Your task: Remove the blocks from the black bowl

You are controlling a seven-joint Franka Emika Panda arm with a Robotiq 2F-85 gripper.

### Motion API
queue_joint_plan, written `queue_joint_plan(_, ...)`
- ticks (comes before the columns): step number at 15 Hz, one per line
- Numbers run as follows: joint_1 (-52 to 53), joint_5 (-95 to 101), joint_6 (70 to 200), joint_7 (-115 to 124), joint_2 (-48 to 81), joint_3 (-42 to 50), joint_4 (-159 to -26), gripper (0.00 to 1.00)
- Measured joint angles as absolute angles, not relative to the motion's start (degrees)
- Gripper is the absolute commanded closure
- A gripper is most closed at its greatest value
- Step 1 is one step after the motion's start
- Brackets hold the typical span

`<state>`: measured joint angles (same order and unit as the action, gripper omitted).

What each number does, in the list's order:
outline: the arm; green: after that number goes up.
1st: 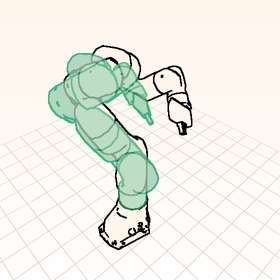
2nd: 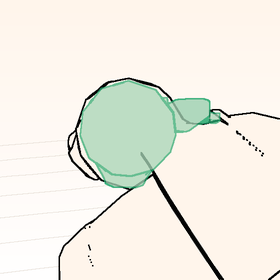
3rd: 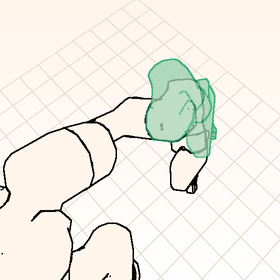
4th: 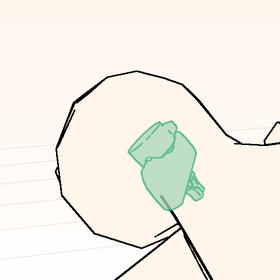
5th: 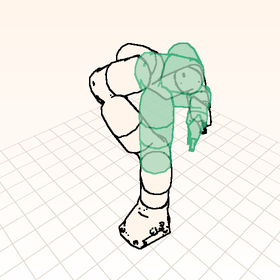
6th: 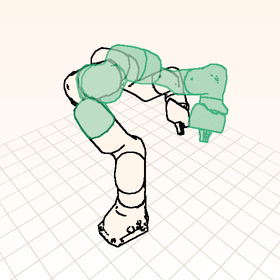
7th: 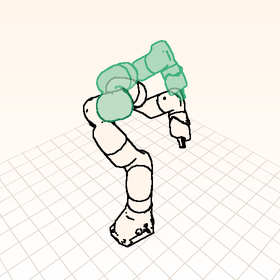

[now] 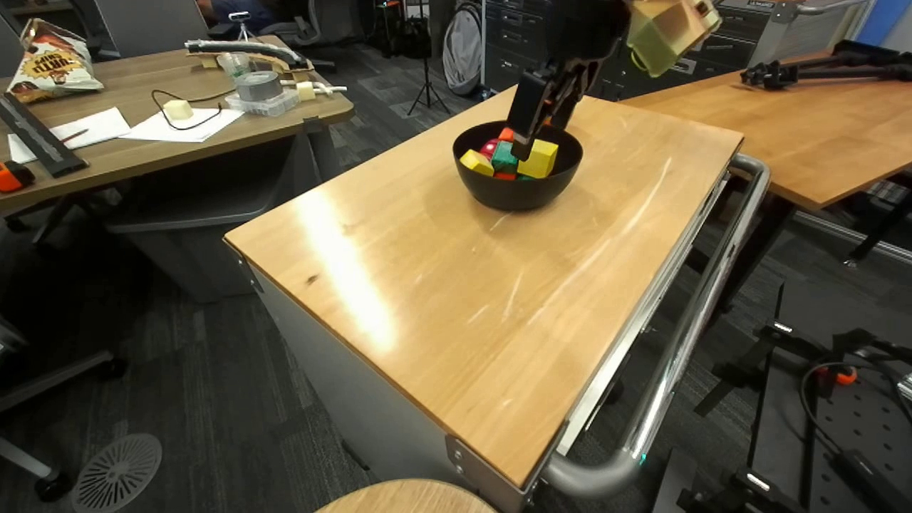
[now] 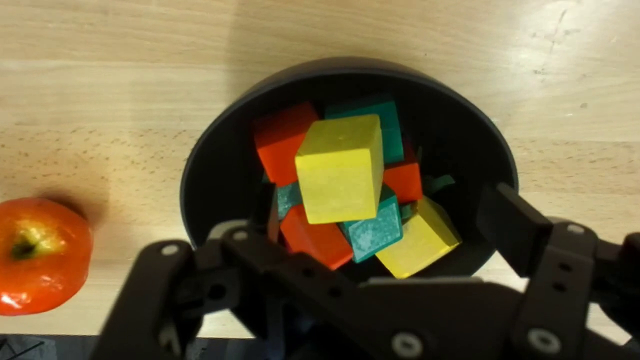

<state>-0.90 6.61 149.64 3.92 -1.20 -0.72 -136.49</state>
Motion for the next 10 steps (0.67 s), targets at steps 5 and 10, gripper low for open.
queue_joint_plan(5,-0.95,11.10,154.62,8.36,2.94,0.21,-135.56,0.44)
queue_joint_plan(10,-0.95,14.75,154.36,11.45,4.63,2.01,-134.73,0.83)
